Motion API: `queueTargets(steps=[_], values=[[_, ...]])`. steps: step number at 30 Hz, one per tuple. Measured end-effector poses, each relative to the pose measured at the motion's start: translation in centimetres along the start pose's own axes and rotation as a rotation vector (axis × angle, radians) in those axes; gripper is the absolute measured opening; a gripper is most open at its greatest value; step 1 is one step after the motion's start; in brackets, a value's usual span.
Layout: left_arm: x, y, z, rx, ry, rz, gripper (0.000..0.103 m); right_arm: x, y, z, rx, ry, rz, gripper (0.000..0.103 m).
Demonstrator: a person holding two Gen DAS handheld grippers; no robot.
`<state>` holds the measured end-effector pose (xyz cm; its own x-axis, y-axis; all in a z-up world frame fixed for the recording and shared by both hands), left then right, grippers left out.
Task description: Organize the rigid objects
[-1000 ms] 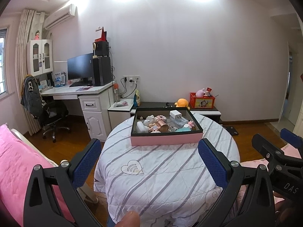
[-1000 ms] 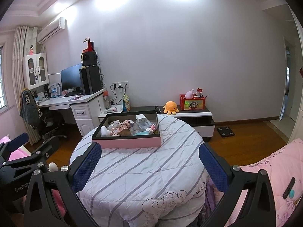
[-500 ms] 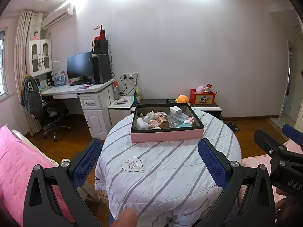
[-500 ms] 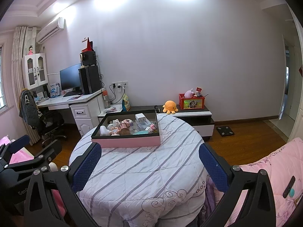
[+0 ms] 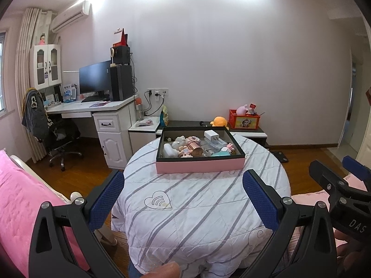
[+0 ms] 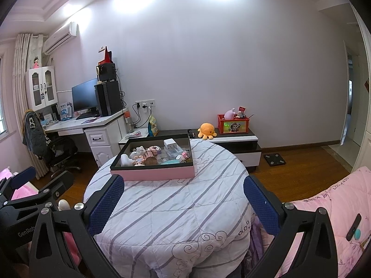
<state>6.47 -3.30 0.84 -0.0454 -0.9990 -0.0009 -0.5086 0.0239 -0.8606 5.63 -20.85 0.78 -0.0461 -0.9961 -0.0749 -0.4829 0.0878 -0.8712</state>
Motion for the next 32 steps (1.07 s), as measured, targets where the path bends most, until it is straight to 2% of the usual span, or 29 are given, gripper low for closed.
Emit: queueTargets(steps=[14,32], values=[[-0.38,0.22,0.6,-0.018,0.008,-0.02,0.103,0.25,0.18,0.09,-0.016,0.011,0.002,0.103],[-0.67,-0.03,0.07,0.023,0.003,-0.027,0.103,0.16,0.16,0.1,-0.017,0.01,0.003,0.103]])
Point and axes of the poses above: each gripper's, at about its wrist camera, not at the fingertips, and z roughly the way its jaws point, x to its right, y to its underside, the point moved 10 cm from there along z, roughly the way its jaws point, and after that the axes turned 7 degrees about -x, right-handed, at the moved point
